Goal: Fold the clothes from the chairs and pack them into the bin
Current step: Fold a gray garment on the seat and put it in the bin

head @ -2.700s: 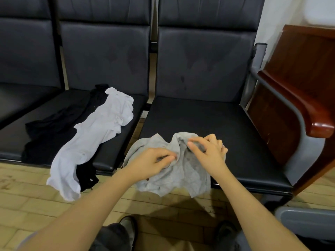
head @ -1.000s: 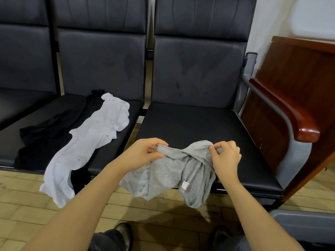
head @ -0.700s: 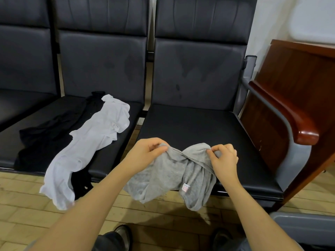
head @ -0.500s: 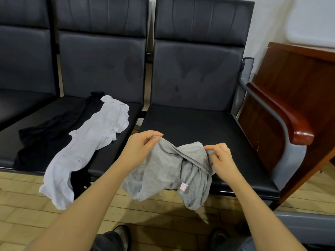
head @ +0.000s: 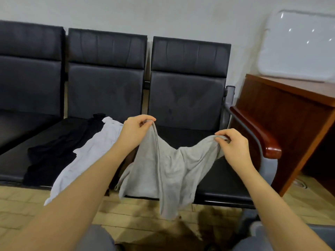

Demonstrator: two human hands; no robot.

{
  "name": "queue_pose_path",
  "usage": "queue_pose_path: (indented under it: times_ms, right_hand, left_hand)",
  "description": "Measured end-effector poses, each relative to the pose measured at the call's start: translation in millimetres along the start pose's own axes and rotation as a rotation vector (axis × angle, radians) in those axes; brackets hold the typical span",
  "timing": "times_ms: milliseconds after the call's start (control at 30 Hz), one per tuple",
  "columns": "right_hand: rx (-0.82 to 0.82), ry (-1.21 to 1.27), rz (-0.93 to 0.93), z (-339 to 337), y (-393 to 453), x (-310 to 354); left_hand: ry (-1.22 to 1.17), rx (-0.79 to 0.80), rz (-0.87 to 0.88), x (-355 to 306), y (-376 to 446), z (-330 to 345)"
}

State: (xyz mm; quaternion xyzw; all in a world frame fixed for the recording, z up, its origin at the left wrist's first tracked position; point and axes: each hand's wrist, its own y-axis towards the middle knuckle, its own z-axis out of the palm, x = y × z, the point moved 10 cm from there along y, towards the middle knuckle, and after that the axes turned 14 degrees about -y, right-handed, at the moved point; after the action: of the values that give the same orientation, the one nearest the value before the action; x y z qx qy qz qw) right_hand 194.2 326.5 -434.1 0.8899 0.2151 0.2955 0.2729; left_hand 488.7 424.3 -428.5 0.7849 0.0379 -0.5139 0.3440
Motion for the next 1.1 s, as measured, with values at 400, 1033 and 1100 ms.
queue_pose_path:
  times_ms: [400, 1033, 1100]
  right_hand:
    - [-0.284, 0.094, -0.009, -143.1, 46.8, 58.7]
    - [-0.258, 0.092, -0.027, -208.5, 32.1, 42.1]
    - [-0.223, 0.082, 0.001, -197.7, 28.8, 31.3]
  left_hand:
    - [0.158, -0.136, 0.224, -145.8, 22.9, -36.8]
    - [0.11, -0.194, 0.365, -187.5, 4.6, -28.0]
    - [0.018, -0.183, 0.311, -171.2, 0.5, -25.5]
